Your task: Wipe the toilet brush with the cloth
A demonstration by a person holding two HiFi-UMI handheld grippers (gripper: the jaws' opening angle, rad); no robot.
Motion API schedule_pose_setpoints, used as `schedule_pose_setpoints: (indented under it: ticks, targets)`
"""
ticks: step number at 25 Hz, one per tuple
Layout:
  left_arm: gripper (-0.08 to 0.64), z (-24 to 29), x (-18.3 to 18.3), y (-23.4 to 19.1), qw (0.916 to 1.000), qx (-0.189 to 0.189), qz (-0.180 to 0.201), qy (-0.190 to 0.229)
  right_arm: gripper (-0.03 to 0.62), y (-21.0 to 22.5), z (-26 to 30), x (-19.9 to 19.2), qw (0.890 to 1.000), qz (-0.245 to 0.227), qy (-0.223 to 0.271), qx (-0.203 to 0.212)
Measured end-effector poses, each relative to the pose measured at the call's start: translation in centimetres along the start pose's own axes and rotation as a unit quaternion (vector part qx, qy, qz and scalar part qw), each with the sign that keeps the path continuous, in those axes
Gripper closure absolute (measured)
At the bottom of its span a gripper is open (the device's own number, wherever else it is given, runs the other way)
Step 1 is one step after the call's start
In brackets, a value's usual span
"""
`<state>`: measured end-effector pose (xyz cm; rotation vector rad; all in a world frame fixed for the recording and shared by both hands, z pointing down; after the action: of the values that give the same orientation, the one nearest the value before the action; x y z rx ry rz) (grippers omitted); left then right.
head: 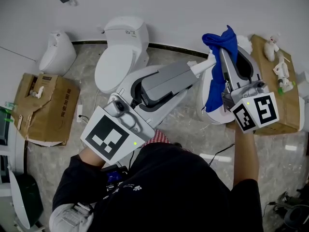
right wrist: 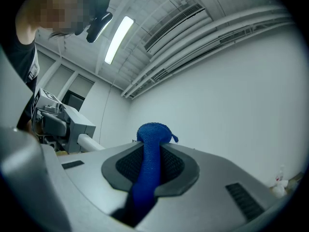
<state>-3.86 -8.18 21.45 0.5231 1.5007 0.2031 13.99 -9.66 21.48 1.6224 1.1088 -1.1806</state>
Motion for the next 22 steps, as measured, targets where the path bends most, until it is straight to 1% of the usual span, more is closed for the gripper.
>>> schedule_pose_setpoints:
  ticks: [4,9,16,20,22]
  targets:
    - [0.384,-0.1,-0.1,0.2,1.0,-0.001,0.0,0.002,0.526,0.3,-0.2,-0.1,1.0,-0.001,0.002,-0.004]
    - [0.383,-1.2,0.1,1.5,1.0,-0.002,0.002,0.005,0.525,-0.1,-1.6,-0.3,1.0,-0.01,0.006,-0.014]
    - [0.383,-1.3,0.1,1.5,1.0,-0.002,0.0,0.005,0.525,0.6,-1.7,-0.6,0.999,-0.018,0.004,-0.026]
    - [0.383,-1.4,0.1,1.5,1.0,-0.003,0.001,0.002,0.526,1.1,-1.8,-0.6,0.998,-0.052,-0.001,-0.041]
    - [0.383,-1.4,0.1,1.5,1.0,-0.002,0.001,0.001,0.526,1.2,-1.8,-0.7,0.998,-0.055,-0.001,-0.043]
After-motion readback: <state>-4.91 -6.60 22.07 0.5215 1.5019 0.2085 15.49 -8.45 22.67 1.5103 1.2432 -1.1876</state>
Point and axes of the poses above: the fingertips, and each gripper's own axes: z forward along the fingers, y to its right, x out of its top, the point moved 4 cm from there along -z, backward along the fingers, and after that the axes turned 15 degrees about z, right-handed, at the moved point
